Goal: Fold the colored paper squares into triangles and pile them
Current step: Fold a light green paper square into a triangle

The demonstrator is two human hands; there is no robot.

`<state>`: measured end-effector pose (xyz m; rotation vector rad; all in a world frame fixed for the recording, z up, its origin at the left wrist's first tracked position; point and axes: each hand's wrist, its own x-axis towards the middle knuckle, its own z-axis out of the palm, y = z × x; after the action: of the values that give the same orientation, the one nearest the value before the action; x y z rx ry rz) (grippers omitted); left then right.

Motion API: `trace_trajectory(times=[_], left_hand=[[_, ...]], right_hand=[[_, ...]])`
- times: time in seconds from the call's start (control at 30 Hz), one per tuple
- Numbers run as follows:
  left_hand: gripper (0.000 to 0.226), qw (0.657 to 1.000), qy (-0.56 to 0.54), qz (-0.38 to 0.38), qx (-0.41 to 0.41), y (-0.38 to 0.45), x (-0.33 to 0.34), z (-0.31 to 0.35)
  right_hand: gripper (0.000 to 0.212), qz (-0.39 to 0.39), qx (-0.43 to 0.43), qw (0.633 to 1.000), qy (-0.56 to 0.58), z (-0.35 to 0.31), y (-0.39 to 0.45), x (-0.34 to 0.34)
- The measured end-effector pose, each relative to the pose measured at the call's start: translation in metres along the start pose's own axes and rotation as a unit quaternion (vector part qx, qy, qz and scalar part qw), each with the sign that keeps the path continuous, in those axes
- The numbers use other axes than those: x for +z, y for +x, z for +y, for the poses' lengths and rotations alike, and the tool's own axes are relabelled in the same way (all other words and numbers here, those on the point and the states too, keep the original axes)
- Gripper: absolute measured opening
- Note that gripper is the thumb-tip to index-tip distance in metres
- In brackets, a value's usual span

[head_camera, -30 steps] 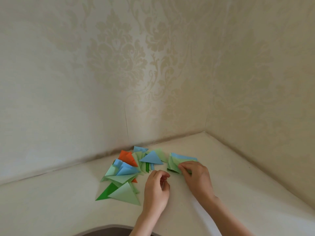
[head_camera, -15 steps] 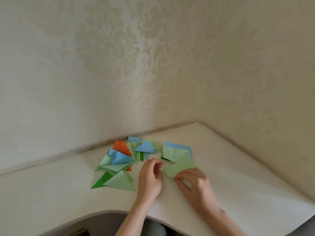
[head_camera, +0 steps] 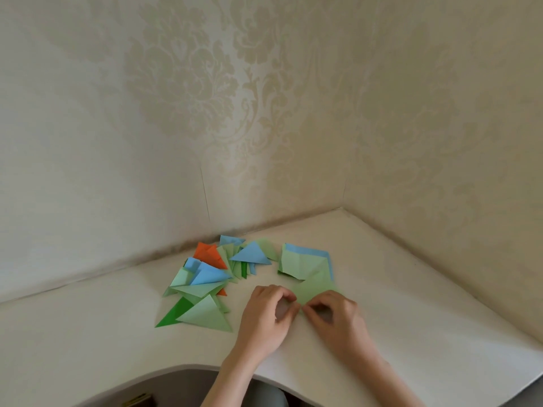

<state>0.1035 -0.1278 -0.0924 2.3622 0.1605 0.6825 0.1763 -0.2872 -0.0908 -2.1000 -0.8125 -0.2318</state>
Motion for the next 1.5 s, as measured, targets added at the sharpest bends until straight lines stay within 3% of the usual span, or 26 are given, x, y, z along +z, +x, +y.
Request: trace_trajectory(times=[0.27, 0.5, 0.67, 0.77, 0.9, 0.97, 1.17, 1.27, 1.37, 1.5], left_hand=[[0.013, 0.999, 0.042, 0.01, -0.016, 0.005, 0.005, 0.004], [0.011, 0.998, 0.013, -0.003, -0.054, 0.005, 0.003, 0.004], [0.026, 0.998, -0.008, -0.02, -0.053, 0.003, -0.004, 0.005], [0.032, 0.997, -0.032, -0.036, -0.056, 0.002, -0.011, 0.007], [0.04, 0.998, -0.015, -0.056, -0.029, 0.0, -0.011, 0.008], [0.042, 0.998, -0.011, -0.059, -0.015, 0.0, -0.011, 0.007], [0.034, 0.998, -0.026, -0.051, -0.004, -0.003, -0.011, 0.006], [0.032, 0.999, -0.025, -0.048, 0.004, -0.002, -0.011, 0.006], [0.033, 0.999, -0.022, -0.047, 0.009, -0.002, -0.011, 0.006], [0.024, 0.999, -0.028, -0.037, 0.016, -0.003, -0.01, 0.004]], right_hand=[[0.023, -0.006, 0.051, 0.999, -0.011, -0.002, 0.002, 0.003], [0.027, -0.099, 0.135, 0.986, 0.023, -0.008, 0.018, -0.006], [0.024, -0.11, 0.099, 0.989, 0.023, -0.004, 0.013, -0.011], [0.019, -0.089, 0.037, 0.994, -0.046, -0.004, 0.007, -0.001], [0.035, -0.083, -0.032, 0.985, -0.147, -0.004, 0.002, 0.009], [0.04, -0.091, -0.037, 0.986, -0.133, -0.005, 0.002, 0.005], [0.012, -0.137, -0.059, 0.988, -0.04, -0.009, 0.002, -0.018], [0.008, -0.107, -0.062, 0.992, -0.026, -0.006, -0.002, -0.019], [0.018, -0.055, -0.05, 0.997, 0.001, -0.005, -0.005, -0.018], [0.006, -0.037, -0.049, 0.998, 0.002, -0.005, -0.01, -0.02]])
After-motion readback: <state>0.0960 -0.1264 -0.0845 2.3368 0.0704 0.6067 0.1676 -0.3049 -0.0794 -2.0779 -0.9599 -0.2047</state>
